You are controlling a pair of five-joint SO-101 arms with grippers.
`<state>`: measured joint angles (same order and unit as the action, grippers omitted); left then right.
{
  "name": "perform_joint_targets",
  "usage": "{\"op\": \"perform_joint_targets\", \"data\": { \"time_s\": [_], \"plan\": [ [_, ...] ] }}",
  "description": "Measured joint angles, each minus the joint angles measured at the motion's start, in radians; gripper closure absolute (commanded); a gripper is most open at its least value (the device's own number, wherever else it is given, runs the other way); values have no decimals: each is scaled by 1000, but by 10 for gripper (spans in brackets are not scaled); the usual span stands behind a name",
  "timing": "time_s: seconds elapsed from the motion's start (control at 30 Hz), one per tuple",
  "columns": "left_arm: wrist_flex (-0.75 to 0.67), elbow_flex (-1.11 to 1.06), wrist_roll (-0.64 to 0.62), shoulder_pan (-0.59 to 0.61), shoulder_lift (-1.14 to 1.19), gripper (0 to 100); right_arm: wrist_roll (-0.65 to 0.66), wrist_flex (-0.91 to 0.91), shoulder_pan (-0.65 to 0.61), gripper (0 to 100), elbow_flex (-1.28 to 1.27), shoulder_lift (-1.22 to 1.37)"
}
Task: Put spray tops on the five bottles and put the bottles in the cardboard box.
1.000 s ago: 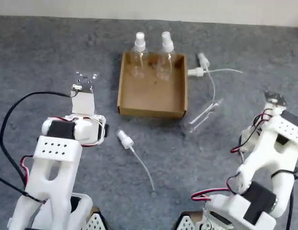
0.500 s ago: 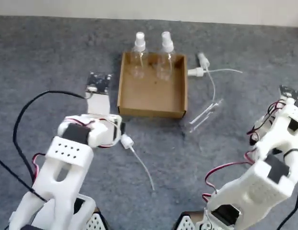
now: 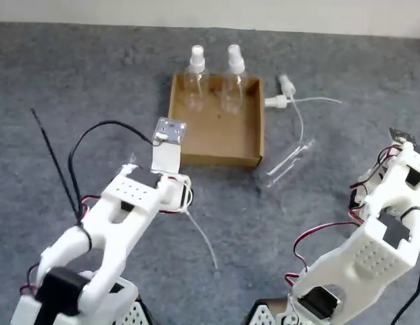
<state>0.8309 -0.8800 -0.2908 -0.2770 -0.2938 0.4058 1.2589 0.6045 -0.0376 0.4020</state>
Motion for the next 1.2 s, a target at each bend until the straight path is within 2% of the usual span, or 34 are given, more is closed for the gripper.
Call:
{"op": "perform_joint_targets", "data": {
  "time_s": [0.23, 0.47, 0.6, 0.83, 1.0, 1.2],
  "plan": [
    [-18, 44, 0, 0, 97, 884, 12, 0, -49, 995, 0, 0],
    [-52, 58, 0, 0, 163, 891, 143, 0, -130, 995, -58, -95],
    [-32, 80, 17, 18, 178, 954, 230, 3, -149, 995, -180, -255],
    [153, 91, 298, 28, 160, 958, 353, 6, -213, 995, -427, -540],
    [292, 89, 519, 94, 121, 957, 385, 20, -292, 995, -566, -663],
    [324, 89, 641, 222, 40, 846, 387, 118, -365, 995, -594, -709]
  ]
}}
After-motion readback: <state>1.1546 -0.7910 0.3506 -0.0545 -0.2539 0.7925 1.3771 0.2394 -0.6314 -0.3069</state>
